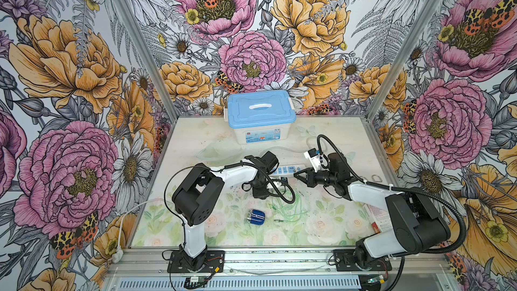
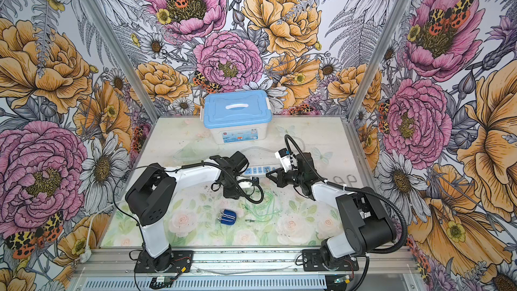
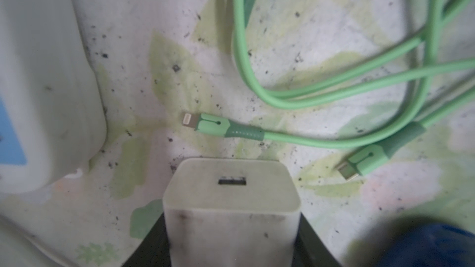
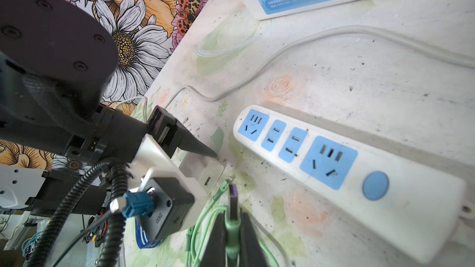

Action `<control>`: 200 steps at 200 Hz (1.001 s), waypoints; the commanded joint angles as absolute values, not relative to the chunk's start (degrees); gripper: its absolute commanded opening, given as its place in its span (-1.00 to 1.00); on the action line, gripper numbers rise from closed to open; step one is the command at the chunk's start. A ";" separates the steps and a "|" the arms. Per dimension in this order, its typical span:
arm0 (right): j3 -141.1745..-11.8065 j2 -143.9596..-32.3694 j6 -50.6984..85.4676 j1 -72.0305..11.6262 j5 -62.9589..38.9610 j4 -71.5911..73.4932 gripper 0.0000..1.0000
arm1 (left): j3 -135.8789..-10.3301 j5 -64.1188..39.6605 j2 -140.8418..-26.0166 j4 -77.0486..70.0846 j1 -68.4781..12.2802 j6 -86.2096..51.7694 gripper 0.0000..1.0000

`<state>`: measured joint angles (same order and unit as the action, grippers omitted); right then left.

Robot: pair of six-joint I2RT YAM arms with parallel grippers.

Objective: Charge the electric shaver
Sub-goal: Pick up the plug from the center of the board, then insert the charging cable into the plug.

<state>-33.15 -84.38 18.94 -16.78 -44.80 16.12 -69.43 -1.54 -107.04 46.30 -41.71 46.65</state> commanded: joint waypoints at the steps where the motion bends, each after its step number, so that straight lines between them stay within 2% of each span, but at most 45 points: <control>1: -33.04 -82.21 19.10 -16.26 -44.46 16.35 -1.00 | -68.64 -0.51 -110.03 48.14 -41.15 46.06 -1.00; 45: -36.44 -81.42 17.31 -16.65 -45.07 7.79 -1.00 | -68.12 -9.13 -104.86 47.22 -37.22 41.10 -1.00; 55: -37.64 -81.56 15.99 -17.40 -45.24 4.12 -1.00 | -65.81 -10.19 -100.83 44.90 -36.53 39.12 -1.00; 69: -39.66 -81.48 13.66 -18.96 -44.75 -1.22 -1.00 | -60.72 -8.64 -96.17 39.01 -36.84 37.53 -1.00; 102: -42.05 -80.69 15.10 -22.35 -44.40 -3.43 -1.00 | -51.06 -2.86 -85.39 26.90 -37.49 35.73 -1.00; 200: -50.74 -88.22 13.59 -31.59 -57.42 -16.36 -1.00 | -44.00 4.49 -70.22 24.08 -46.32 37.86 -1.00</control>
